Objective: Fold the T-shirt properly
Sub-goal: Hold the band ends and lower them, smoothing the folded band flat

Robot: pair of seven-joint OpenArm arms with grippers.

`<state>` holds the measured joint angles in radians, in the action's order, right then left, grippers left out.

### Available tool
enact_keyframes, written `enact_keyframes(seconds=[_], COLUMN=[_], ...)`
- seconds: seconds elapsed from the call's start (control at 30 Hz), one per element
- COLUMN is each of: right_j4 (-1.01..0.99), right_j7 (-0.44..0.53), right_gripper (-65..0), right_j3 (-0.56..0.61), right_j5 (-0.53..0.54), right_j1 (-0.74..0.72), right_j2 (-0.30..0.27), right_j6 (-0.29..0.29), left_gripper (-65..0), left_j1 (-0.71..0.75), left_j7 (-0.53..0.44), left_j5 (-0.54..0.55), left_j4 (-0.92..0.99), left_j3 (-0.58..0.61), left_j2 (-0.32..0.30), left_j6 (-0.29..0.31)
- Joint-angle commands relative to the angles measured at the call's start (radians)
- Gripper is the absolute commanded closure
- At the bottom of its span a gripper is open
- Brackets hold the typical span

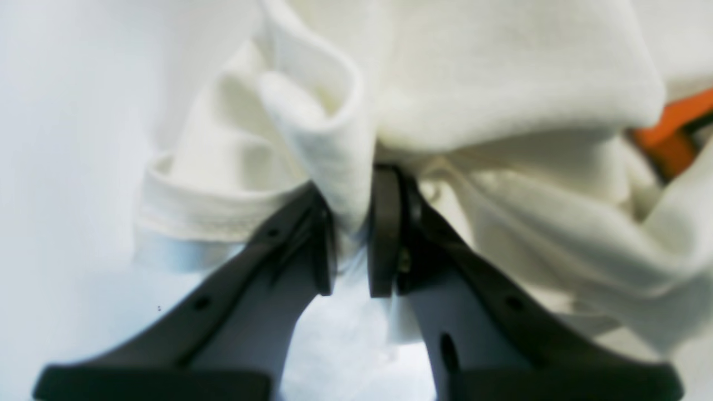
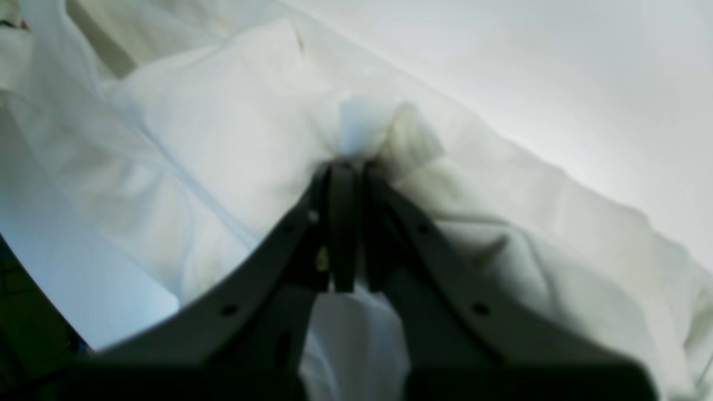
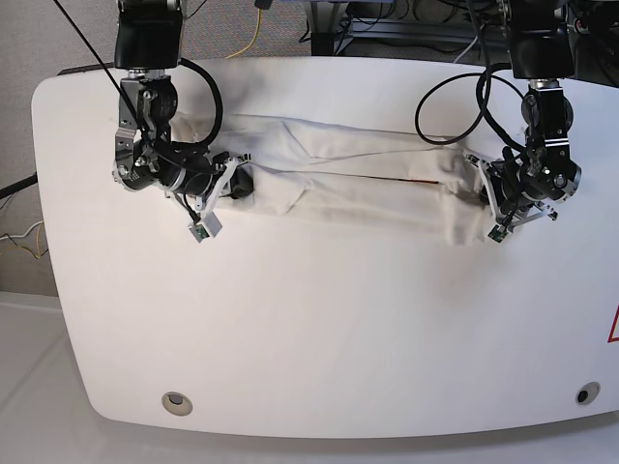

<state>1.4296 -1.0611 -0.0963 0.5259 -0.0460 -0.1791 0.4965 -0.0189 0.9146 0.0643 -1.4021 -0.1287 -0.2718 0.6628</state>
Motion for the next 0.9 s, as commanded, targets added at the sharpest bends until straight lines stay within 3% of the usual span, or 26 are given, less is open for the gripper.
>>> enact_keyframes(seconds=[0.0, 0.47, 0.87], right_j4=[-0.049, -0.063, -0.063], right_j7=[-0.049, -0.021, -0.021], right_gripper=[-2.4, -2.4, -2.4], right_j3=[0.005, 0.005, 0.003], right_j5=[-0.077, -0.077, -0.077], right_j1=[0.008, -0.047, -0.101], right_j2=[-0.007, -0.092, -0.118], right_j6=[-0.017, -0.019, -0.019], left_gripper=[-7.7, -7.7, -7.7], left_j1=[0.060, 0.033, 0.006], left_j7=[0.165, 0.194, 0.192], left_j5=[-0.034, -0.034, -0.034], left_j4=[0.065, 0.062, 0.063], left_j3=[0.033, 0.033, 0.033], left_j2=[0.030, 0.026, 0.024], left_j6=[0.035, 0.035, 0.035])
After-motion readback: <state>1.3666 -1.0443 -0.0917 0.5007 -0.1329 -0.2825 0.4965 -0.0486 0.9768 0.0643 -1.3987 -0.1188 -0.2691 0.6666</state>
